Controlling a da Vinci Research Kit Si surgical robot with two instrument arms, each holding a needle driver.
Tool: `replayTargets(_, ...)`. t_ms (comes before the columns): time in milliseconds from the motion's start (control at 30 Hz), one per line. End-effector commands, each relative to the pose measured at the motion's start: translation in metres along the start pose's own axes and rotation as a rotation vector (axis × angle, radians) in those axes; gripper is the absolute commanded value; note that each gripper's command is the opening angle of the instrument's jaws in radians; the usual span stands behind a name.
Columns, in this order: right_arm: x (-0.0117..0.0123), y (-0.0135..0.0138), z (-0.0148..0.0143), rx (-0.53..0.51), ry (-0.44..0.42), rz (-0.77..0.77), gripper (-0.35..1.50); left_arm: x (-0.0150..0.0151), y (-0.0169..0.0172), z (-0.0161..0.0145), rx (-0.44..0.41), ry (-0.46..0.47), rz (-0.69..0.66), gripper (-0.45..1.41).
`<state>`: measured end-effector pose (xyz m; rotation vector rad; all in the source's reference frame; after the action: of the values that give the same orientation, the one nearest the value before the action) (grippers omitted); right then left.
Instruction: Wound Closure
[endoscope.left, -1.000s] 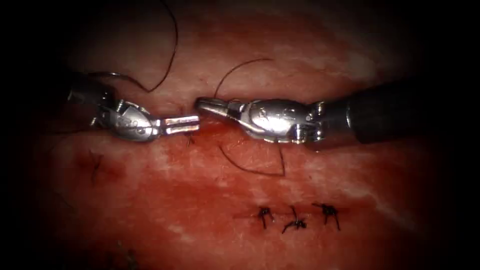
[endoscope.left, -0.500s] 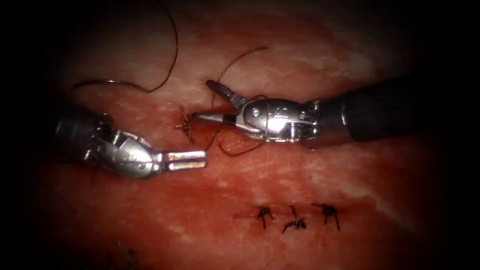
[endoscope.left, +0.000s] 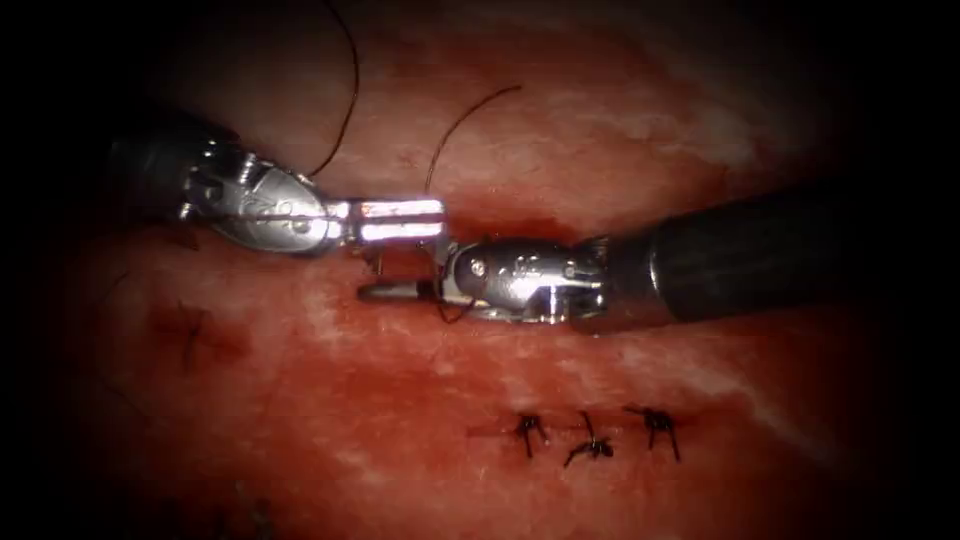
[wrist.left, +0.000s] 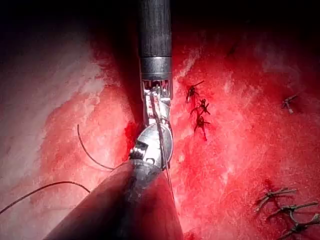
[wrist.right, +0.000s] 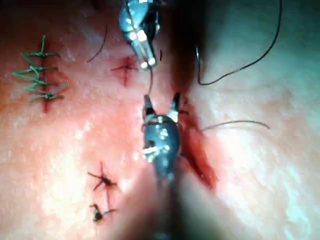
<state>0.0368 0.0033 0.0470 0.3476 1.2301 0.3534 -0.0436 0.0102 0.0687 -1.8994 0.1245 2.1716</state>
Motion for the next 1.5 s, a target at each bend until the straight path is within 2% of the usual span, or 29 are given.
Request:
replayTargets(33, -0.0005, -0.0009, 0.0007, 0.018, 0.003, -0.004, 0.94, -0.0009, 0.0002, 0.0006, -0.003, -0.001, -0.001, -0.45)
replayTargets(100, -0.0005, -0.0009, 0.0007, 0.026, 0.004, -0.006, 0.93, -0.0012, -0.0002, 0.0007, -0.005, 0.000, -0.001, -0.45)
replayTargets(133, -0.0004, -0.0011, 0.0007, 0.048, 0.006, -0.012, 0.89, -0.0023, -0.0014, 0.0011, -0.021, -0.002, 0.001, -0.45)
replayTargets(300, -0.0004, -0.0010, 0.0006, 0.048, 0.024, -0.009, 0.86, -0.0059, -0.0026, 0.0017, -0.046, -0.018, 0.019, -0.45)
replayTargets(400, -0.0004, -0.0008, 0.0005, 0.044, 0.058, 0.008, 0.86, -0.0081, -0.0028, 0.0017, -0.051, -0.017, 0.012, -0.45)
replayTargets(433, -0.0003, -0.0008, 0.0005, 0.049, 0.082, 0.020, 0.84, -0.0097, -0.0029, 0.0016, -0.057, -0.019, 0.007, -0.45)
replayTargets(500, -0.0002, -0.0008, 0.0004, 0.051, 0.097, 0.025, 0.84, -0.0103, -0.0029, 0.0016, -0.059, -0.021, 0.007, -0.45)
replayTargets(533, 0.0000, -0.0008, 0.0004, 0.059, 0.139, 0.042, 0.84, -0.0122, -0.0030, 0.0014, -0.066, -0.020, -0.001, -0.45)
replayTargets(667, 0.0005, -0.0008, 0.0003, 0.082, 0.193, 0.063, 0.83, -0.0139, -0.0031, 0.0011, -0.062, -0.028, -0.010, -0.45)
replayTargets(1000, 0.0014, -0.0001, -0.0005, 0.062, 0.290, 0.099, 0.79, -0.0154, -0.0025, 0.0003, -0.054, -0.034, -0.013, -0.45)
replayTargets(1267, 0.0013, 0.0017, -0.0022, -0.042, 0.352, 0.131, 0.69, -0.0160, -0.0007, -0.0025, -0.047, -0.042, -0.030, -0.45)
replayTargets(1500, 0.0009, 0.0029, -0.0027, -0.118, 0.386, 0.185, 0.64, -0.0159, 0.0013, -0.0026, -0.035, -0.048, -0.035, -0.45)
